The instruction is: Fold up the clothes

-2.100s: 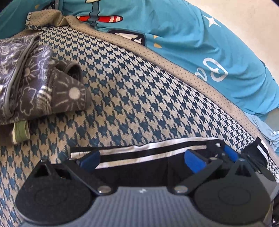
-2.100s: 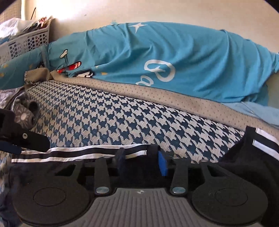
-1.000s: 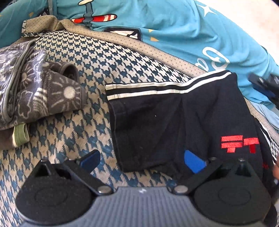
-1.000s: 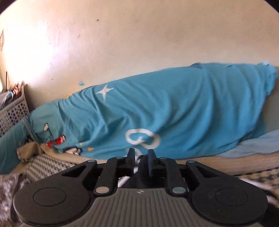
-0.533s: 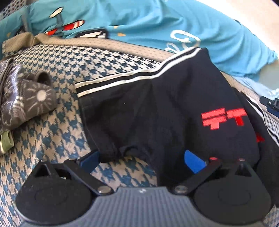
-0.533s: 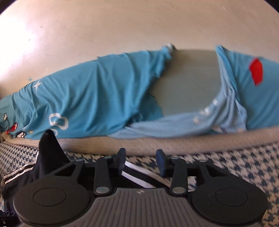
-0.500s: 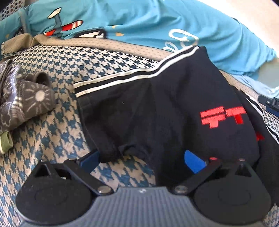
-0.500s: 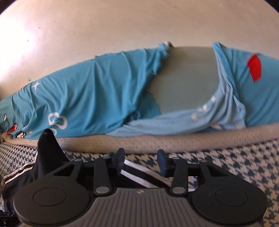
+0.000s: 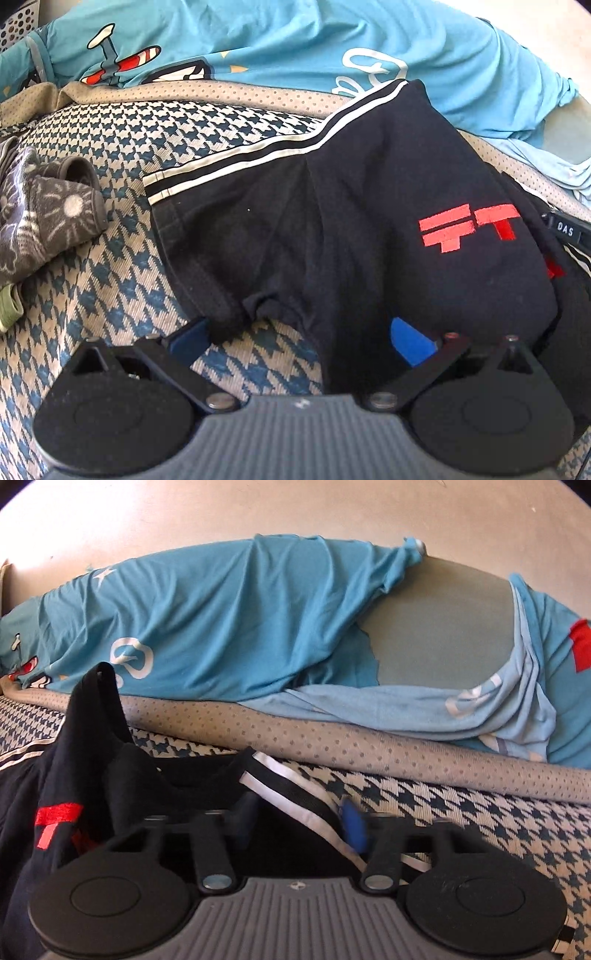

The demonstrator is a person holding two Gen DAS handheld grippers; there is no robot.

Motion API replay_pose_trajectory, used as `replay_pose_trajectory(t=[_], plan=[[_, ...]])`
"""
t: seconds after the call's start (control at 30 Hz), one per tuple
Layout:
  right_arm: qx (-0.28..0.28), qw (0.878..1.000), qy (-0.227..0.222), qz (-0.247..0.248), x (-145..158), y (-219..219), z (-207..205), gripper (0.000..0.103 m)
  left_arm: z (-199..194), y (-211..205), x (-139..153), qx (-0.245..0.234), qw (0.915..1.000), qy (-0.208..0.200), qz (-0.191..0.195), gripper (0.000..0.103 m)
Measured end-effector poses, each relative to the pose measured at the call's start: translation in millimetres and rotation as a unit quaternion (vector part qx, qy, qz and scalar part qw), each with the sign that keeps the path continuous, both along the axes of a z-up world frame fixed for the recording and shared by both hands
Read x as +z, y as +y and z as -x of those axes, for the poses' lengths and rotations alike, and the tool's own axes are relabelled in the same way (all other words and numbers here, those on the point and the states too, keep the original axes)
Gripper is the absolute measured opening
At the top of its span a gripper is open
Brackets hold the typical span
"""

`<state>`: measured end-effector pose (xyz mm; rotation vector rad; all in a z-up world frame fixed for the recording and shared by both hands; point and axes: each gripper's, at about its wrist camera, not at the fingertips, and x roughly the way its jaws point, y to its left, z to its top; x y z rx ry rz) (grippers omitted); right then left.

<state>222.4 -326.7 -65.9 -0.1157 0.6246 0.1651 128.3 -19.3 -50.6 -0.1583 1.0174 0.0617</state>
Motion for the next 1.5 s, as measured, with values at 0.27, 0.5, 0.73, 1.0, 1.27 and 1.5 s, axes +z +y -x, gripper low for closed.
replay_pose_trajectory(t=[0.27,0.5,0.73,1.0,1.27,1.5], plan=[[-0.149,0.987,-0.060,-0.029,17.9,-33.0,1.6,0.007,-0.5,-1.8,-1.4,-0.004,1.0000,0.002,-0.008,0.103],[-0.198,0.977,-0.044,-0.064,19.9,-56.3,-0.5,0.033,-2.9,-6.7,-4.1,-0.010,0.9997,0.007,-0.022,0.103],[-0.200,0.974,-0.038,-0.095,42.0,-74.3,28.6,0.045,-0.8,-0.8,3.9,-0.001,1.0000,-0.005,0.004,0.103],[-0.239,0.967,-0.012,-0.086,45.1,-101.1,79.8,0.052,12.3,-12.2,22.7,-0.032,0.9980,-0.055,0.004,0.103],[-0.288,0.951,0.034,-0.109,34.3,-124.2,115.2,0.063,22.3,-35.9,26.8,-0.088,0.9932,-0.076,0.006,0.103],[-0.276,0.951,0.070,-0.123,13.2,-125.4,117.0,0.063,25.0,-45.0,18.9,-0.101,0.9926,-0.068,0.000,0.103]])
